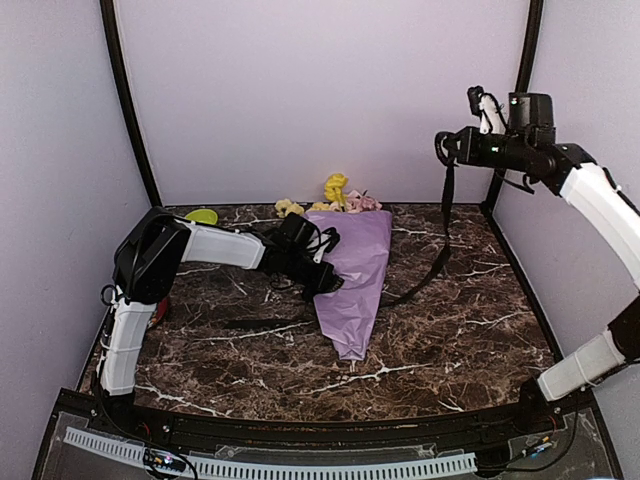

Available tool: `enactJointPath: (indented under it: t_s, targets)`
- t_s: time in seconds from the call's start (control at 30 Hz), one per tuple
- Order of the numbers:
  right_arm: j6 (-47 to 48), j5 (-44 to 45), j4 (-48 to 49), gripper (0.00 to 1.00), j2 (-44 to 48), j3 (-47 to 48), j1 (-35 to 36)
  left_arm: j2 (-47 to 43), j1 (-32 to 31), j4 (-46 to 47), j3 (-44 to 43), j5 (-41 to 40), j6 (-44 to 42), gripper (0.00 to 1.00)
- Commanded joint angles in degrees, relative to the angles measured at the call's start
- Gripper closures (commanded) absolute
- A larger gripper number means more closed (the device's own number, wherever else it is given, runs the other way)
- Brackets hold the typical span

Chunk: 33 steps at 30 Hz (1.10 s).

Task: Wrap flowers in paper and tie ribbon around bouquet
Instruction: Pick up the right side of the ribbon from the center of the board, then place the right side of the ribbon on the folded bouquet.

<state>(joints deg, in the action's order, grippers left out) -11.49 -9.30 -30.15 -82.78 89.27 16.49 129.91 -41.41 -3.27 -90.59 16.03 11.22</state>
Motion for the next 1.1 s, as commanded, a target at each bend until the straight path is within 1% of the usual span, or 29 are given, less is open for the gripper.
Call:
enactJointPath:
  t_s: [0.0, 0.07, 0.13, 0.2, 0.23, 0.33, 0.5, 0.63, 0.8, 0.9, 1.0, 1.07]
  targets:
    - [-13.1, -21.4, 25.0, 1.0, -1.7, -10.4, 5.7, -0.1, -0.5, -3.1, 3.1, 1.1, -0.7, 1.0]
    - [-16.4, -25.1, 31.5, 1.0, -6.1, -11.1, 10.4, -0.7, -0.5, -1.5, 4.4, 1.9, -0.2, 1.0]
    - [-18.8, -28.3, 35.6, 1.0, -12.2, -10.1, 13.3, -1.0, -0.5, -0.7, 4.8, 2.6, -0.1, 1.0]
    - [-21.3, -30.6, 36.9, 1.0, -17.5, -8.3, 14.7, -1.5, -0.5, -0.7, 4.8, 1.7, 0.0, 1.0]
    - [-22.8, -31.4, 39.0, 1.0, -20.0, -8.5, 15.0, -1.8, -0.5, -0.3, 5.2, 1.1, 0.2, 1.0]
    - [-25.9, -29.9, 42.2, 1.0, -22.7, -10.9, 15.0, -2.9, -0.3, 1.3, 6.9, 0.3, 1.2, 1.0]
    - [-25.4, -24.6, 38.3, 1.0, -26.4, -11.7, 15.1, -4.4, -0.3, 4.2, 9.5, 2.2, 2.8, 1.0]
    - [-26.5, -22.2, 36.2, 1.0, -29.0, -12.4, 15.1, -4.7, -0.2, 5.9, 10.1, 2.6, 2.8, 1.0]
    - [-27.5, -23.1, 33.8, 1.0, -33.0, -8.1, 15.4, -7.2, -0.2, 8.6, 11.5, 4.4, 1.6, 1.0]
    - [-27.3, -23.4, 31.9, 1.0, -36.5, -4.3, 16.1, -9.1, -0.2, 12.2, 14.1, 3.4, 0.7, 1.0]
    - [-27.4, -25.0, 30.2, 1.0, -40.2, -0.8, 16.4, -11.2, -0.3, 15.2, 16.3, 4.0, -1.4, 1.0]
    - [-27.9, -25.3, 30.3, 1.0, -41.4, -0.1, 16.3, -12.4, -0.3, 16.8, 17.6, 3.1, -3.1, 1.0]
